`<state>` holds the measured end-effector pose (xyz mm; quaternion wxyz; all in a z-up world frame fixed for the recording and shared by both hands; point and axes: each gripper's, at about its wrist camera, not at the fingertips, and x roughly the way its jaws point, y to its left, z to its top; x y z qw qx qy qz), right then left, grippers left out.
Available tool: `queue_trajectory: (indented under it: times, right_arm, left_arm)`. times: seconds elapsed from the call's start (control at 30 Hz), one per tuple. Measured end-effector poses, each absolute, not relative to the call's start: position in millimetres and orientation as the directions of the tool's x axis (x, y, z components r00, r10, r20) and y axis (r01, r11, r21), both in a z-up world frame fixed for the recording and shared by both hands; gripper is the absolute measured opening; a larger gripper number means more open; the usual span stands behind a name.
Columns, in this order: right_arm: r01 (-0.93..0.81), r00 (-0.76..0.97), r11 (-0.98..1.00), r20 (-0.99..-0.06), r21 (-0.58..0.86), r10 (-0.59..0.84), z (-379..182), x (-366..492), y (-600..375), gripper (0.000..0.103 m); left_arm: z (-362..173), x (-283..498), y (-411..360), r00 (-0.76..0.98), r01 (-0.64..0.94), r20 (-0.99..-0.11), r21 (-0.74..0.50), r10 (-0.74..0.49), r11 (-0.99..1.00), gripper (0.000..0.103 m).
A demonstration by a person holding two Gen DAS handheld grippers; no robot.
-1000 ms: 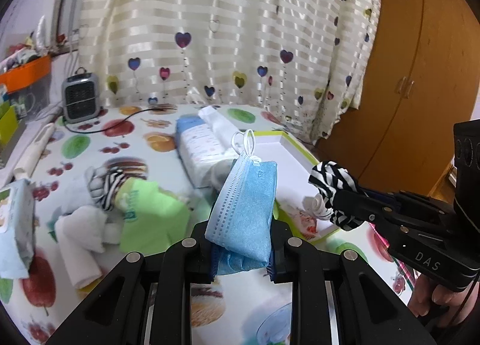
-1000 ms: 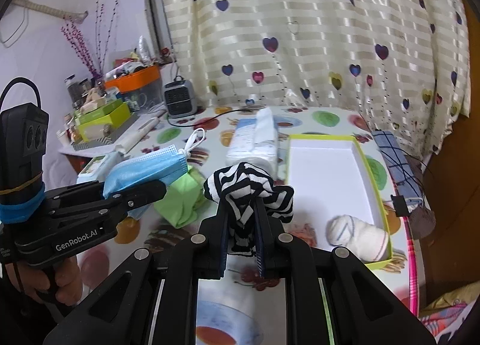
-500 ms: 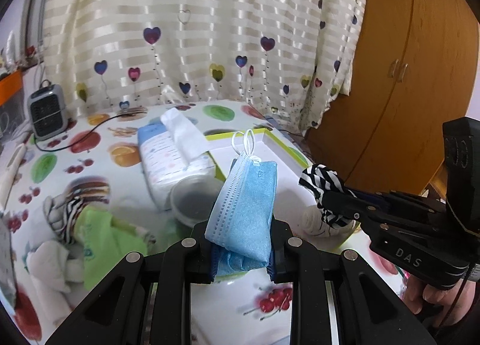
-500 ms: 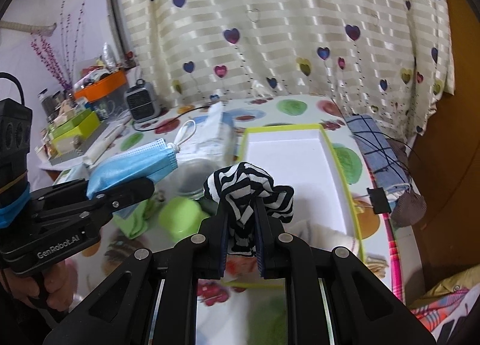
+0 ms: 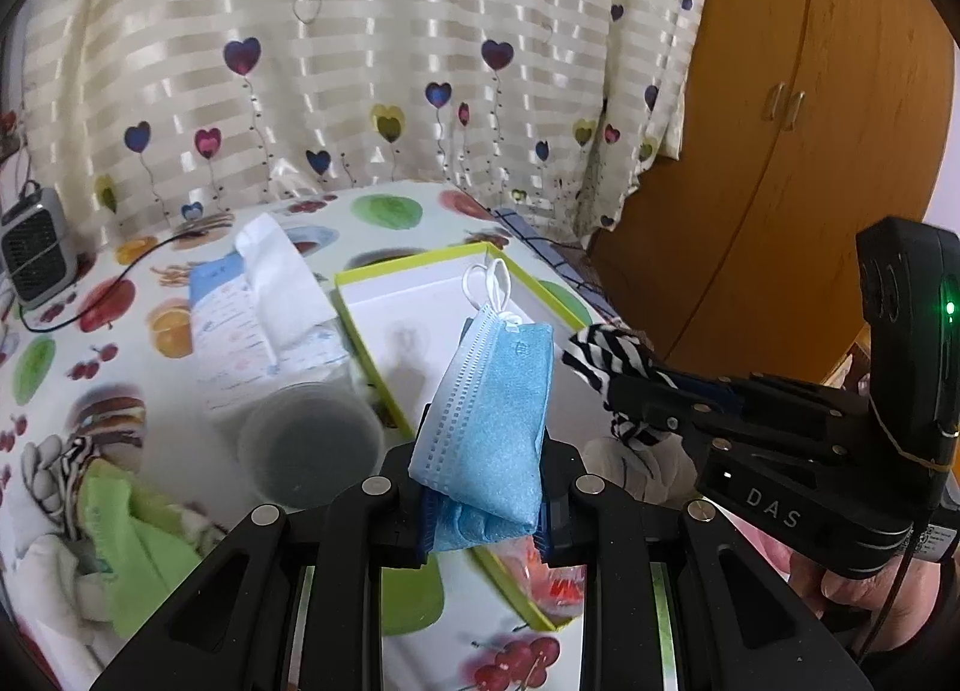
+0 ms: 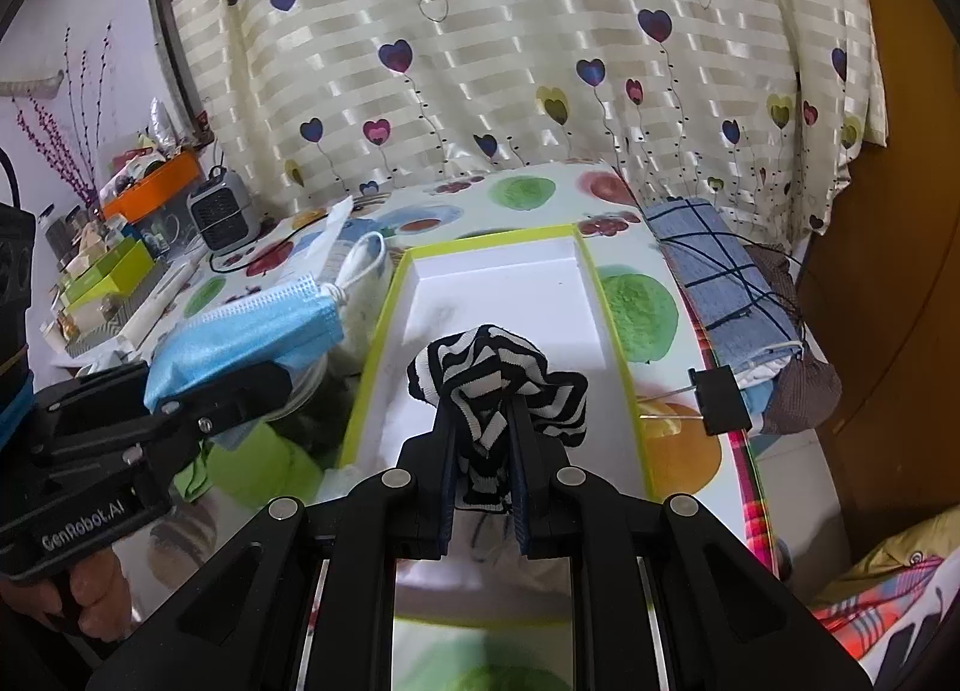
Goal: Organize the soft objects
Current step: 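Lower the striped cloth into the tray with the right gripper while the left gripper lowers the mask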
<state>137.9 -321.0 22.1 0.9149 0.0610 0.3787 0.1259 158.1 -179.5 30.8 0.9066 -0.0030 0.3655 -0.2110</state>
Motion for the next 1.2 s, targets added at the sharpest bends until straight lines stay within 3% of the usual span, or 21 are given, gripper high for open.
queue_trajectory:
  times: [0.2,0.3,0.37,0.4,0.8,1.2]
  right_arm:
    - [-0.201,0.647,0.961,-0.71,0.193,0.278,7,156,-320,0.019]
    - [-0.198,0.661,0.962,-0.7,0.185,0.271,4,154,-323,0.03]
    - [-0.2,0.672,0.961,-0.687,0.191,0.277,6,152,-326,0.046]
    - [-0.199,0.674,0.961,-0.686,0.19,0.275,6,151,-327,0.049]
    - [-0.155,0.685,0.971,-0.688,0.182,0.238,10,136,-342,0.049]
    - [-0.154,0.697,0.971,-0.677,0.182,0.238,22,117,-339,0.049]
  left_arm:
    - [23,169,-189,0.626,0.378,-0.683,-0.158,-0.378,0.912,0.022]
    - [20,173,-193,0.618,0.383,-0.688,-0.157,-0.379,0.91,0.023]
    - [18,176,-197,0.612,0.387,-0.694,-0.157,-0.38,0.909,0.024]
    - [17,177,-198,0.607,0.388,-0.697,-0.159,-0.381,0.908,0.024]
    - [9,186,-212,0.576,0.407,-0.711,-0.179,-0.404,0.896,0.037]
    - [30,159,-195,0.604,0.42,-0.663,-0.207,-0.442,0.884,0.039]
